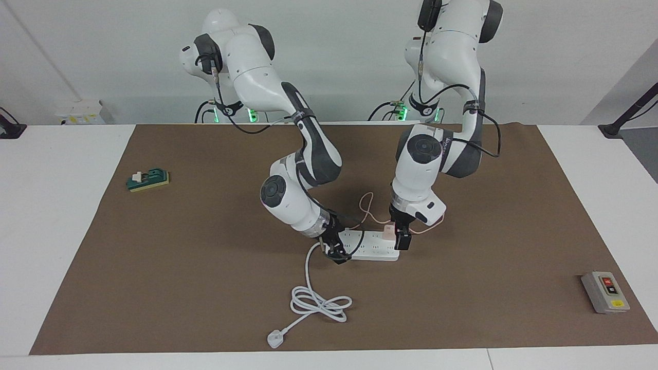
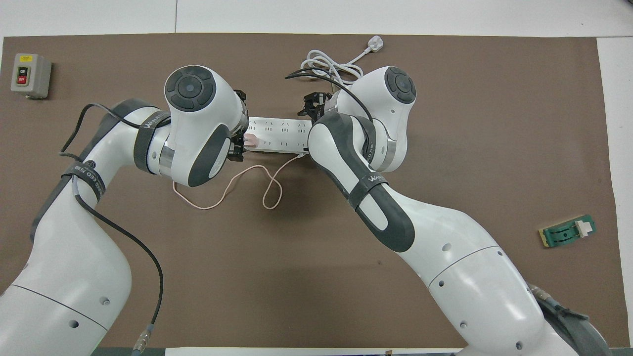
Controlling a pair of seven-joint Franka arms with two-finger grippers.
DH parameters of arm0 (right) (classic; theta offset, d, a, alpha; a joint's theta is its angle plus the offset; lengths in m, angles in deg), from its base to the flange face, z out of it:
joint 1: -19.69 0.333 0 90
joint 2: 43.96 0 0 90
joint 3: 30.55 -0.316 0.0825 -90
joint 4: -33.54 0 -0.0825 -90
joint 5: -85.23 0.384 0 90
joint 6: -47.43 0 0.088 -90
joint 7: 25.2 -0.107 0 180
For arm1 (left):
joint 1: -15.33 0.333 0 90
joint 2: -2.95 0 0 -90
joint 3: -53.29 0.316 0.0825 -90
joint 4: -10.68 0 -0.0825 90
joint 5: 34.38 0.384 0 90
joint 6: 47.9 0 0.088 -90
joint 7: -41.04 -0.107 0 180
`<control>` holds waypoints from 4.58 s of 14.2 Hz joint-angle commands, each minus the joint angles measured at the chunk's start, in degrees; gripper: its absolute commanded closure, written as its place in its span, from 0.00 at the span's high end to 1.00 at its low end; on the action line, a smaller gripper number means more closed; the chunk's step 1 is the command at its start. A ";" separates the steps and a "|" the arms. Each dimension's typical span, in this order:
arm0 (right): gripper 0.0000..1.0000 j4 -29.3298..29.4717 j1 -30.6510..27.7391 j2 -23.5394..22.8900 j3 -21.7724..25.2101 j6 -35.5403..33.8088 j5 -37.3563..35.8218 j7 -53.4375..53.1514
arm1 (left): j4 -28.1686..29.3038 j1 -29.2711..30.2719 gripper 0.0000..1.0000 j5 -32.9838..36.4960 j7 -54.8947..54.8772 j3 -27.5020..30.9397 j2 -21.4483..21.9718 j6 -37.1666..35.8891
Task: Unplug charger and place it aside
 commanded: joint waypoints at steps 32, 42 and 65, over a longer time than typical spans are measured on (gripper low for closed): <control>1.00 -0.35 -1.52 -1.31 -0.60 1.33 1.79 1.45 | 1.23 0.42 1.00 -1.12 -1.72 -0.05 -0.20 1.05; 1.00 2.47 -2.04 -1.23 -0.69 -4.12 2.67 -2.68 | 1.05 0.34 1.00 -1.12 -1.64 -0.05 -0.28 1.05; 1.00 -1.05 0.24 -0.61 -0.69 0.80 4.07 1.89 | 0.96 0.43 1.00 -1.20 -2.60 -0.05 -0.72 0.88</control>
